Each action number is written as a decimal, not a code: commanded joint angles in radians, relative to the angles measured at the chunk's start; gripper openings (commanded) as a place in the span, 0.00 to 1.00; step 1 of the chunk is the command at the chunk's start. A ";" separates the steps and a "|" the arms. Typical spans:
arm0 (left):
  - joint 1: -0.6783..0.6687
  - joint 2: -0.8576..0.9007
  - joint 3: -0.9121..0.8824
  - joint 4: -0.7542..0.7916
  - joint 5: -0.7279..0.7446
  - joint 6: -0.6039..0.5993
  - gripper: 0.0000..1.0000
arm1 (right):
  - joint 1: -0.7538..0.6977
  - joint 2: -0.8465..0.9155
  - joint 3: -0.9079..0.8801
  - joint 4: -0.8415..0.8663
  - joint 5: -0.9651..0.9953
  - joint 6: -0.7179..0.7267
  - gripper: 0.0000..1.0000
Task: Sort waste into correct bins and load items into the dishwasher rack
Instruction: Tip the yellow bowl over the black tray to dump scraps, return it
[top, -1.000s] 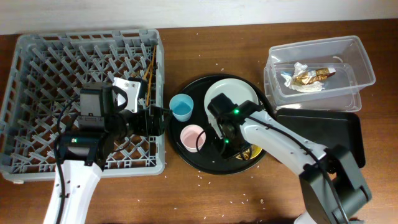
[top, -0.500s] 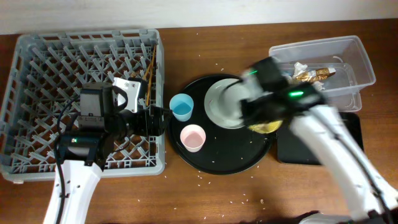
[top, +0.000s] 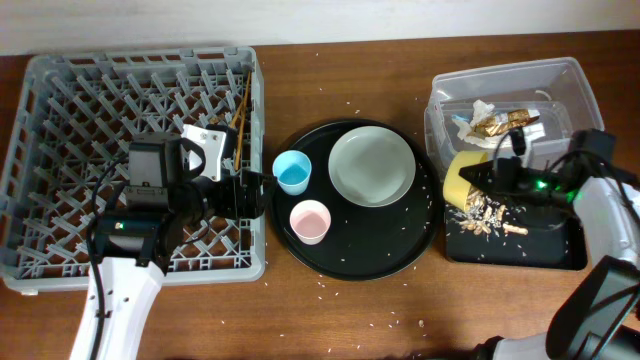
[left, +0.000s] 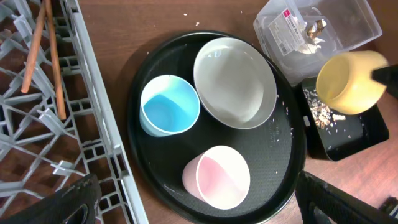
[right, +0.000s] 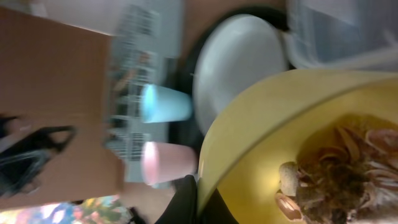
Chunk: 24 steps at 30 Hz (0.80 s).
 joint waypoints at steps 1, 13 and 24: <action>0.002 -0.002 0.009 0.002 0.014 -0.003 0.99 | -0.064 -0.005 -0.006 -0.058 -0.187 -0.142 0.04; 0.002 -0.002 0.009 0.002 0.014 -0.003 0.99 | -0.190 0.000 -0.027 -0.200 -0.271 -0.258 0.04; 0.002 -0.002 0.009 0.002 0.014 -0.003 0.99 | -0.137 -0.010 -0.025 -0.132 -0.172 -0.027 0.04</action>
